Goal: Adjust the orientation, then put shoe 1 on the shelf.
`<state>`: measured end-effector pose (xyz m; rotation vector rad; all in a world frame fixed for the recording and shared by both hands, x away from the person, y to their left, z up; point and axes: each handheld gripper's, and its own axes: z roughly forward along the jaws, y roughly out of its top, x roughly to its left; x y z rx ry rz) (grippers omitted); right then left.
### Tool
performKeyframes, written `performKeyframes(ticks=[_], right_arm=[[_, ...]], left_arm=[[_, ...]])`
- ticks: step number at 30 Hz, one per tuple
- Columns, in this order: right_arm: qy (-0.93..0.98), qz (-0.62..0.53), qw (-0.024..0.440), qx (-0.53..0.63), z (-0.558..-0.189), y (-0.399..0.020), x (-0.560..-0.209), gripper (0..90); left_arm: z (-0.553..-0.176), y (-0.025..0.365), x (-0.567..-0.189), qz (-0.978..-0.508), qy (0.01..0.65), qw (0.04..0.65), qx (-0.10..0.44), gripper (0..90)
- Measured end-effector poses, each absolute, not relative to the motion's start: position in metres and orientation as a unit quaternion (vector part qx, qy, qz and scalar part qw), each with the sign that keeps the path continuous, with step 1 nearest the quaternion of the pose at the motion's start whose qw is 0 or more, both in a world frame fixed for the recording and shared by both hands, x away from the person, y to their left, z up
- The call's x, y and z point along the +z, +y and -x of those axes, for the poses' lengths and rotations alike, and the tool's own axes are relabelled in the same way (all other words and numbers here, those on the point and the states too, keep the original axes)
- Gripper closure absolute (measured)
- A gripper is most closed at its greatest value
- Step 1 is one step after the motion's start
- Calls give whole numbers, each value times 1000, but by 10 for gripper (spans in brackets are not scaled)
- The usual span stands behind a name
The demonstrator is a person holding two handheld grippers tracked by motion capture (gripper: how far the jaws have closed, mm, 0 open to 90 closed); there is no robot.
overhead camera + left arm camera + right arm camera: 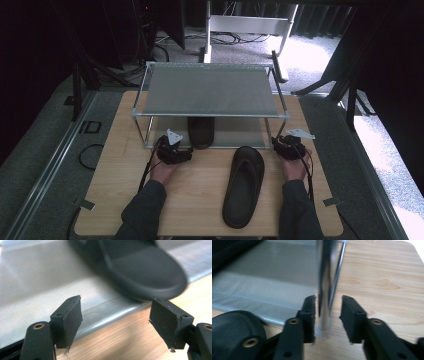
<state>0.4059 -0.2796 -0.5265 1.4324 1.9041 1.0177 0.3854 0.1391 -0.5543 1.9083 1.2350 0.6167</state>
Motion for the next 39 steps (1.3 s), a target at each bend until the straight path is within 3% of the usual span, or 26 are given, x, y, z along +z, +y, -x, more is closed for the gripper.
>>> performKeyframes(ticks=[8,26,39], right_arm=[[722,-516,269,376,-382,-288,-521,501],[773,-444,233,389,-312,-250,-515,478],[786,-411,219,406,-294,-213,-510,467]], left_arm=[[-390,143,-558,-747,497,375,233,267],[-395,141,-560,-749,515,347,232,270],[-395,140,-560,-748,517,342,237,270]])
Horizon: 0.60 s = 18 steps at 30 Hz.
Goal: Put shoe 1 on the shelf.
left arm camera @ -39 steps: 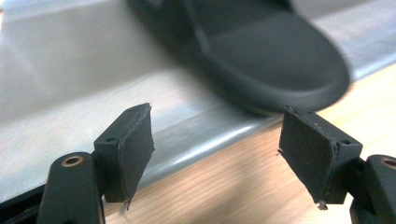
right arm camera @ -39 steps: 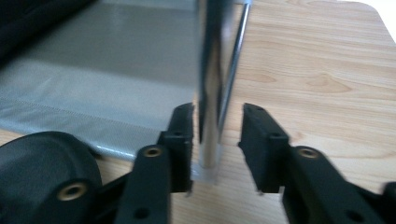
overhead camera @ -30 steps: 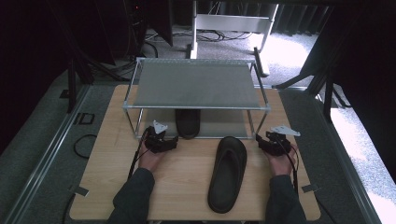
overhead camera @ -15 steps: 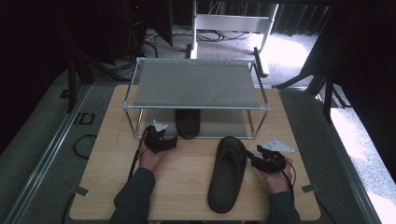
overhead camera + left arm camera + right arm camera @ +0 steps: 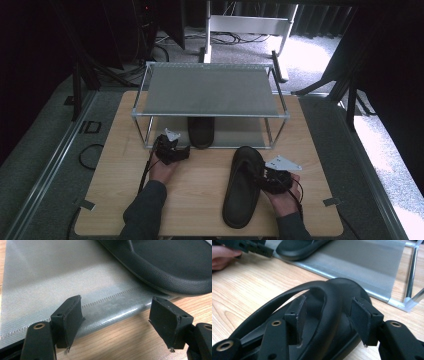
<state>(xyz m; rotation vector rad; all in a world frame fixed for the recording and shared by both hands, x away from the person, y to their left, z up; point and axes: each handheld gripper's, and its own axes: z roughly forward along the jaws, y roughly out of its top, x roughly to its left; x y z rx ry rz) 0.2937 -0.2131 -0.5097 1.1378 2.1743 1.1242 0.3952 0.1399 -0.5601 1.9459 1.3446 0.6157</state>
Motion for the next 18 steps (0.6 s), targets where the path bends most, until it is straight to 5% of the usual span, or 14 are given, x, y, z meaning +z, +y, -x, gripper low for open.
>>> performKeyframes(ticks=[9,18], right_arm=[[784,-445,173,396,-301,-215,-527,558],[789,-443,192,381,-297,-209,-523,711]], left_arm=[[-395,141,-560,-747,519,343,235,271],[-395,140,-560,-745,520,343,237,272]])
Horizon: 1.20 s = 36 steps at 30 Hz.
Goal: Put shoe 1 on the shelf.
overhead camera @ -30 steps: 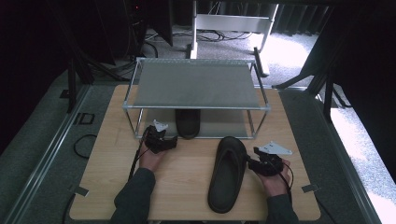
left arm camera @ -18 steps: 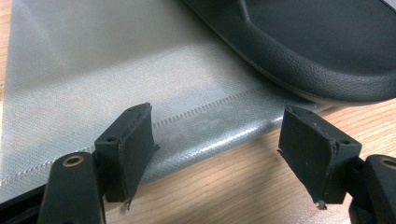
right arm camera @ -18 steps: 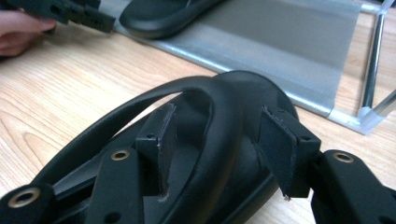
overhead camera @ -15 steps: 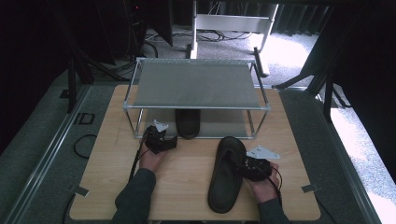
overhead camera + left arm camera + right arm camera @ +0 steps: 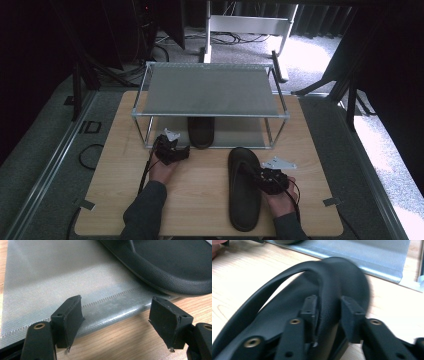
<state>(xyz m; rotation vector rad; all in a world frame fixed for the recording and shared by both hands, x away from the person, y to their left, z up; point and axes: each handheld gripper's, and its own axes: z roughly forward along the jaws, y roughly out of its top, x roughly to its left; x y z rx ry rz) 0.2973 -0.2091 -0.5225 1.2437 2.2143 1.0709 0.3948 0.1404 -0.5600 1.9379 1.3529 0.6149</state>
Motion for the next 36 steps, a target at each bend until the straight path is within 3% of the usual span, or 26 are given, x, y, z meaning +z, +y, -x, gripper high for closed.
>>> performKeyframes(ticks=[14,36], right_arm=[[790,-419,233,382,-305,-201,-511,720],[786,-392,283,384,-379,-185,-489,716]], left_arm=[[-395,140,-560,-746,520,341,239,274],[-395,140,-560,-745,521,342,238,275]])
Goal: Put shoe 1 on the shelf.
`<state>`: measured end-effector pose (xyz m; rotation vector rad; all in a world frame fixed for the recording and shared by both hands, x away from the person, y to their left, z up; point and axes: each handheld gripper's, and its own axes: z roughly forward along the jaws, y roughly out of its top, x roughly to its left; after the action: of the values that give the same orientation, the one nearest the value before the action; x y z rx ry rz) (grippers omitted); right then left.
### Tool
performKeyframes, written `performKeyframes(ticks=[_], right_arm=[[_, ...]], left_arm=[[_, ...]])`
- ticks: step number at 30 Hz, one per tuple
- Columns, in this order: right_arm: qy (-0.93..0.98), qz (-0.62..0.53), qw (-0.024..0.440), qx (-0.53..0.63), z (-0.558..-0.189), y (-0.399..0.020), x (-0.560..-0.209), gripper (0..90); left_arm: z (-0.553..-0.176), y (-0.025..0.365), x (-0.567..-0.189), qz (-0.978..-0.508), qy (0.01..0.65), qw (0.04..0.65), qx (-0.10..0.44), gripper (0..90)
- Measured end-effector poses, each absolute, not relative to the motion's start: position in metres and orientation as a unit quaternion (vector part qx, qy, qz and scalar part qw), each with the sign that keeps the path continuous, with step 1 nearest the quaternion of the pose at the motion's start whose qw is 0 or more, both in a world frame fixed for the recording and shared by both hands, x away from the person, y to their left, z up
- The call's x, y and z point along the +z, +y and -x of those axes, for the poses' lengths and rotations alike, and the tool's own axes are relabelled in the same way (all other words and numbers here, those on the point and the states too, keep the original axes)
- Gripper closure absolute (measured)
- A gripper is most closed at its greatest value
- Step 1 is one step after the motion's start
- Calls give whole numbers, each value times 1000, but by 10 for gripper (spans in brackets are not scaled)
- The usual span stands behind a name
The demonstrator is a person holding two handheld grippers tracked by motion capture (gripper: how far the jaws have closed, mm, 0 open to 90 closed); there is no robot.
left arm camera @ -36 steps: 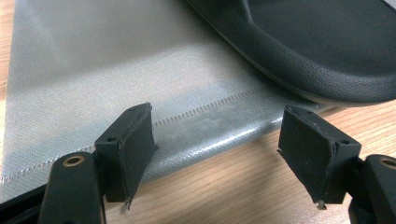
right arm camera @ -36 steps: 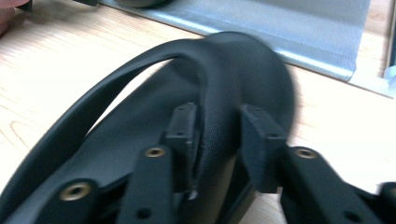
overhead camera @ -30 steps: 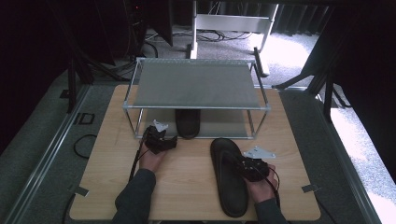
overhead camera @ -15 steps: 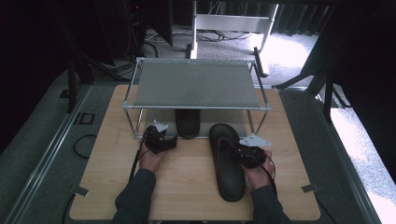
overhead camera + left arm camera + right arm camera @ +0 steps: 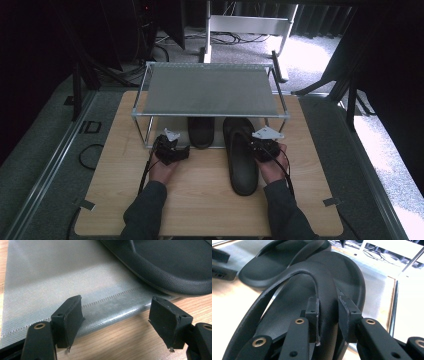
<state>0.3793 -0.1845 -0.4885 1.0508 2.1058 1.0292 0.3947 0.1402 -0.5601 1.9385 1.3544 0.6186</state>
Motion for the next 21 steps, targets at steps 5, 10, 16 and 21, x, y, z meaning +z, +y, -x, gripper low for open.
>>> performKeyframes(ticks=[5,10,16,21], right_arm=[[786,-394,286,381,-389,-183,-492,716],[784,-401,282,381,-399,-182,-498,716],[785,-404,281,376,-406,-180,-505,717],[784,-407,283,372,-410,-177,-509,717]], left_arm=[[-395,140,-560,-745,521,343,237,276],[-395,140,-560,-745,521,343,237,277],[-395,140,-560,-745,521,343,238,278],[-395,140,-560,-744,522,342,238,279]])
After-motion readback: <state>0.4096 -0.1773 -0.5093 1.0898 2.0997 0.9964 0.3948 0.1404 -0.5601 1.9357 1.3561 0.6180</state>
